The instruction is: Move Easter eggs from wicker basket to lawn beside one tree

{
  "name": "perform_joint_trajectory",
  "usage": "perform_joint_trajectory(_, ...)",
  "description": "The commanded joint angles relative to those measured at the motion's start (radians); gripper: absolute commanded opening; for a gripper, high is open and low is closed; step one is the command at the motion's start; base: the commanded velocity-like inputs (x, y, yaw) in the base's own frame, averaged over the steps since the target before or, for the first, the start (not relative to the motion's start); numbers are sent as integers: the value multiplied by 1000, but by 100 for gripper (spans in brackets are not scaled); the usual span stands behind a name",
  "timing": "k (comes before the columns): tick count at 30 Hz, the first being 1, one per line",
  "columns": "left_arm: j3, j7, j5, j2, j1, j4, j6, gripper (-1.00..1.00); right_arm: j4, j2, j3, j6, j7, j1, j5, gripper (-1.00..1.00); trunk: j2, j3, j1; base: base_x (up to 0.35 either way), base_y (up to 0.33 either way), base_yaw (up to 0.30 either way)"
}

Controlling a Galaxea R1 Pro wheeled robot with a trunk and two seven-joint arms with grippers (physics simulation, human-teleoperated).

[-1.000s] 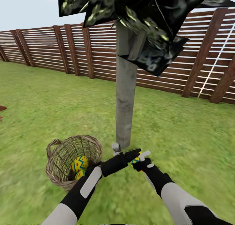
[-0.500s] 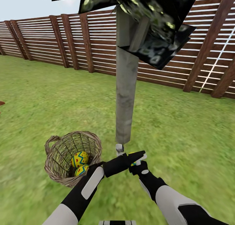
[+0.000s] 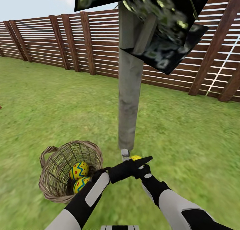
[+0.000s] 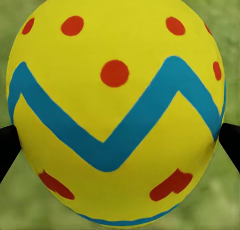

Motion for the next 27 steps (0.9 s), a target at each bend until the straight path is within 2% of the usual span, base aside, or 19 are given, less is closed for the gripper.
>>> perform_joint_trajectory(1, -3, 0, 9, 0, -1, 0, 7, 100, 1, 0, 0, -1, -4, -1, 5, -100, -1, -5, 0, 2, 0, 0)
perform_joint_trajectory(3, -16, 0, 18, -2, -1, 2, 6, 100, 1, 1, 0, -1, -4, -1, 5, -100, -1, -12, 1, 0, 0, 0)
perform_joint_trajectory(4, -39, 1, 28, -2, -1, 1, 5, 100, 1, 1, 0, -1, -4, -1, 5, -100, -1, -16, 2, 0, 0, 0)
perform_joint_trajectory(6, -108, 6, 67, -3, -1, 0, -19, 100, 1, 1, 0, -1, -4, -1, 5, -100, -2, -24, 3, 0, 0, 0)
perform_joint_trajectory(8, -133, 33, 85, -3, -1, -4, -78, 100, 1, 1, 0, -1, -4, -1, 5, -100, -2, -32, 3, 0, 0, 0)
perform_joint_trajectory(10, -177, 59, 91, -3, -1, -25, -99, 100, 1, 1, 0, -1, -4, -1, 5, -100, -3, -39, 4, 0, 0, 0)
perform_joint_trajectory(11, -186, 68, 91, -3, -1, -34, -101, 100, 1, 1, 0, -1, -4, -1, 5, -100, -3, -43, 5, 0, 0, 0)
perform_joint_trajectory(22, -192, 78, 103, -1, -1, -42, -103, 100, 1, 1, 0, -2, -4, -1, 5, -100, -5, -86, 10, 0, 0, 0)
perform_joint_trajectory(23, -192, 78, 103, -1, -1, -42, -103, 100, 1, 1, 0, -13, -3, -1, 5, -100, -6, -90, 10, 0, 0, 0)
perform_joint_trajectory(25, -192, 78, 104, -1, -1, -42, -103, 100, 2, 1, 0, -92, 1, -1, 5, -100, -6, -97, 11, 0, 0, 0)
perform_joint_trajectory(27, -193, 78, 104, -1, -1, -43, -103, 100, 2, 1, 0, -118, 1, -1, 6, -100, -7, -105, 12, 0, 0, 0)
